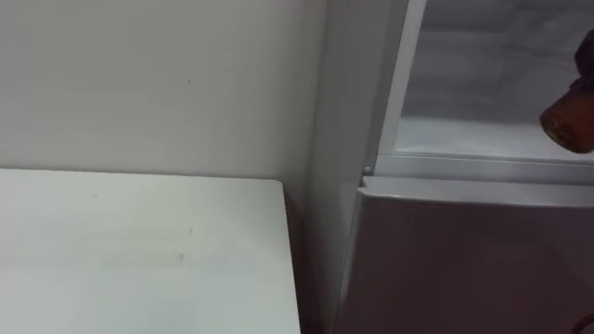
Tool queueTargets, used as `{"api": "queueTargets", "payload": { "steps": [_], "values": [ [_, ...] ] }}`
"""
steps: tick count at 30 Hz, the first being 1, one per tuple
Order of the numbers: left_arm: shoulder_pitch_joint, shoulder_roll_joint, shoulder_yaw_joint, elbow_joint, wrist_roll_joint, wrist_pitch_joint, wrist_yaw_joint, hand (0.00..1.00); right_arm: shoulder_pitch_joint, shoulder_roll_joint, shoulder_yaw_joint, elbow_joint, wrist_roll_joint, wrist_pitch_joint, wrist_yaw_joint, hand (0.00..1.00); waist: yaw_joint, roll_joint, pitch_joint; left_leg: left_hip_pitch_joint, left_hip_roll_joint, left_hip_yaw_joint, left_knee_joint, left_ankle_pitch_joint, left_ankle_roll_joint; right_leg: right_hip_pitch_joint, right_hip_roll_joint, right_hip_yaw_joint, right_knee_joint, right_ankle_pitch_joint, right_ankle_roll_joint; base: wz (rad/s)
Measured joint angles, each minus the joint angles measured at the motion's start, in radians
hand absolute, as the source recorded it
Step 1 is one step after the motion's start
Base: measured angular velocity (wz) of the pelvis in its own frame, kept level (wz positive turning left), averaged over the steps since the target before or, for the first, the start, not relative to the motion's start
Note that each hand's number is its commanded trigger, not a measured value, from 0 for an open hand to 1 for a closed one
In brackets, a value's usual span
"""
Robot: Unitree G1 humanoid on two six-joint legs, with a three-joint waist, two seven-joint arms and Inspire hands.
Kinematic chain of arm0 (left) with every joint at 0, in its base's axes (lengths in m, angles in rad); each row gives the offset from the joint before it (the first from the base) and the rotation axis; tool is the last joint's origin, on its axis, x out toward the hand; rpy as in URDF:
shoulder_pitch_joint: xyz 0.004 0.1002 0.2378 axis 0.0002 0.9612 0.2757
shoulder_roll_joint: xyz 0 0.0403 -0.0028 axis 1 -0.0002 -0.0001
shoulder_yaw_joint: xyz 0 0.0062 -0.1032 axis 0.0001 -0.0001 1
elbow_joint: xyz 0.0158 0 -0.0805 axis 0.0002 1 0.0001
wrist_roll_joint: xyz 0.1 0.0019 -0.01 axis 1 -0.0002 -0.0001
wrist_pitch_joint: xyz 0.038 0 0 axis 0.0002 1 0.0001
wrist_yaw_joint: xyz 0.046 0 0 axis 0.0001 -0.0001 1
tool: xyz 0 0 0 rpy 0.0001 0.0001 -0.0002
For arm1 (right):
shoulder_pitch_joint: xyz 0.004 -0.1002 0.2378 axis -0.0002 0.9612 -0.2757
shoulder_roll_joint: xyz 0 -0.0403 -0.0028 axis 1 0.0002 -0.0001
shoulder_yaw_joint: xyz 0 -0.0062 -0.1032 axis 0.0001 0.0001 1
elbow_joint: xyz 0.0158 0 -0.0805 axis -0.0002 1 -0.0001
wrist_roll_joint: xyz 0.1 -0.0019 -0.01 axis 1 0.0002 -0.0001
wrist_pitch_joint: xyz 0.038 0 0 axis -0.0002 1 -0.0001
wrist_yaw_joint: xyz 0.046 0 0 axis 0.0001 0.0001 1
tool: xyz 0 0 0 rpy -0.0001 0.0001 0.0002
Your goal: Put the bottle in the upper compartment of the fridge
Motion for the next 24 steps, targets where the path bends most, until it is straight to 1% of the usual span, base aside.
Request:
{"api": "queueTargets", "payload": {
  "steps": [1, 2, 3, 4, 5, 7, 9, 10, 12, 13, 15, 16, 18, 20, 22, 24],
  "values": [
    [0.000, 0.001, 0.008, 0.005, 0.001, 0.000, 0.000, 0.00, 0.000, 0.000, 0.000, 0.015, -0.001, 0.000, -0.001, 1.00, 0.002, -0.003, -0.0021, -0.002, 0.000, -0.001, 0.000, 0.001, 0.002, -0.002, 0.001, -0.002, 0.000, 0.000, 0.000, 0.00],
    [0.000, 0.001, 0.008, 0.008, 0.001, 0.000, 0.000, 0.00, 0.000, 0.000, 0.000, 0.022, -0.001, 0.000, -0.005, 1.00, 0.002, -0.006, -0.0024, -0.003, 0.000, -0.002, 0.001, 0.001, 0.001, -0.002, 0.001, -0.005, 0.000, 0.000, -0.001, 0.00],
    [0.003, 0.000, 0.008, 0.008, 0.011, 0.000, -0.001, 0.00, 0.000, -0.002, 0.000, 0.036, -0.003, 0.000, -0.016, 1.00, 0.014, -0.010, -0.0027, -0.004, 0.000, -0.002, 0.001, 0.002, 0.001, -0.003, 0.002, -0.006, -0.001, 0.000, -0.001, 0.00],
    [0.004, -0.002, 0.006, 0.007, 0.019, 0.000, -0.001, 0.00, 0.000, -0.010, 0.001, 0.061, -0.003, 0.000, -0.027, 1.00, 0.023, -0.016, -0.0061, -0.003, 0.000, -0.003, 0.001, 0.001, 0.000, -0.002, 0.005, -0.007, -0.001, -0.001, -0.001, 0.00],
    [0.004, -0.001, 0.006, 0.005, 0.019, 0.000, -0.001, 0.00, 0.000, -0.016, 0.003, 0.076, -0.003, 0.000, -0.032, 1.00, 0.026, -0.018, -0.0067, -0.003, -0.001, -0.005, 0.001, 0.001, 0.000, 0.000, 0.005, -0.009, -0.001, -0.001, -0.001, 0.07],
    [0.003, -0.001, 0.006, -0.002, 0.019, 0.000, -0.002, 0.00, -0.001, -0.040, 0.013, 0.127, -0.003, 0.001, -0.049, 1.00, 0.042, -0.024, -0.0045, -0.003, -0.001, -0.011, 0.000, 0.000, 0.000, 0.006, 0.003, -0.027, -0.001, -0.001, -0.001, 0.13],
    [0.004, -0.001, 0.004, -0.003, 0.019, 0.001, -0.002, 0.00, -0.001, -0.041, 0.015, 0.142, -0.003, 0.001, -0.069, 1.00, 0.050, -0.022, -0.0026, -0.003, -0.001, -0.017, -0.001, -0.004, 0.000, 0.010, 0.001, -0.037, -0.001, -0.001, 0.000, 0.12],
    [0.006, 0.000, 0.004, -0.003, 0.018, 0.001, -0.002, 0.00, -0.001, -0.041, 0.020, 0.149, -0.003, 0.001, -0.077, 1.00, 0.056, -0.021, -0.0018, -0.003, -0.002, -0.026, -0.004, -0.005, 0.000, 0.016, 0.001, -0.051, -0.001, -0.002, 0.001, 0.16],
    [0.011, 0.004, 0.005, -0.003, 0.018, 0.001, -0.002, 0.00, -0.004, -0.041, 0.028, 0.170, -0.004, 0.001, -0.089, 1.00, 0.061, -0.022, -0.0006, 0.000, -0.003, -0.038, -0.004, -0.005, -0.001, 0.025, 0.000, -0.058, -0.001, -0.002, 0.002, 0.15],
    [0.014, 0.004, 0.005, -0.003, 0.018, 0.001, -0.002, 0.00, -0.005, -0.041, 0.033, 0.185, -0.004, 0.001, -0.107, 1.00, 0.072, -0.022, 0.0005, 0.004, -0.003, -0.039, -0.005, -0.006, -0.002, 0.029, -0.001, -0.066, -0.002, -0.003, 0.002, 0.08],
    [0.017, 0.004, 0.005, -0.002, 0.019, 0.001, -0.003, 0.00, -0.010, -0.041, 0.037, 0.208, -0.004, 0.001, -0.120, 1.00, 0.081, -0.020, 0.0018, 0.004, -0.002, -0.043, -0.005, -0.006, -0.003, 0.032, 0.000, -0.079, -0.002, -0.003, 0.003, 0.06],
    [0.023, 0.004, 0.005, -0.002, 0.023, 0.000, -0.006, 0.00, -0.028, -0.041, 0.053, 0.238, -0.012, 0.001, -0.130, 1.00, 0.094, -0.018, 0.0035, 0.003, -0.003, -0.044, -0.004, -0.006, -0.003, 0.032, 0.001, -0.080, -0.002, -0.003, 0.003, 0.04],
    [0.026, 0.004, 0.007, -0.001, 0.042, 0.000, -0.007, 0.00, -0.051, -0.041, 0.058, 0.281, -0.037, 0.001, -0.145, 1.00, 0.104, -0.018, 0.0055, -0.002, -0.003, -0.049, 0.000, -0.008, -0.004, 0.031, 0.001, -0.082, -0.002, -0.003, 0.003, 0.05],
    [0.033, 0.006, 0.009, -0.002, 0.044, 0.000, -0.009, 0.00, -0.084, -0.042, 0.059, 0.335, -0.048, 0.001, -0.164, 1.00, 0.106, -0.019, 0.0054, -0.015, -0.006, -0.064, 0.004, -0.008, -0.004, 0.027, -0.001, -0.101, -0.002, -0.004, 0.004, 0.18],
    [0.049, 0.010, 0.009, -0.004, 0.044, 0.000, -0.021, 0.00, -0.119, -0.045, 0.059, 0.379, -0.048, 0.001, -0.201, 1.00, 0.107, -0.023, 0.0063, -0.023, -0.009, -0.074, 0.010, -0.008, -0.004, 0.024, -0.002, -0.108, -0.002, -0.008, 0.003, 0.17],
    [0.064, 0.014, 0.009, -0.003, 0.044, 0.001, -0.023, 0.00, -0.125, -0.051, 0.069, 0.382, -0.047, 0.001, -0.223, 1.00, 0.113, -0.028, 0.0049, -0.025, -0.012, -0.084, 0.010, -0.007, -0.005, 0.027, -0.003, -0.113, -0.003, -0.013, 0.000, 0.15]
  ]
}}
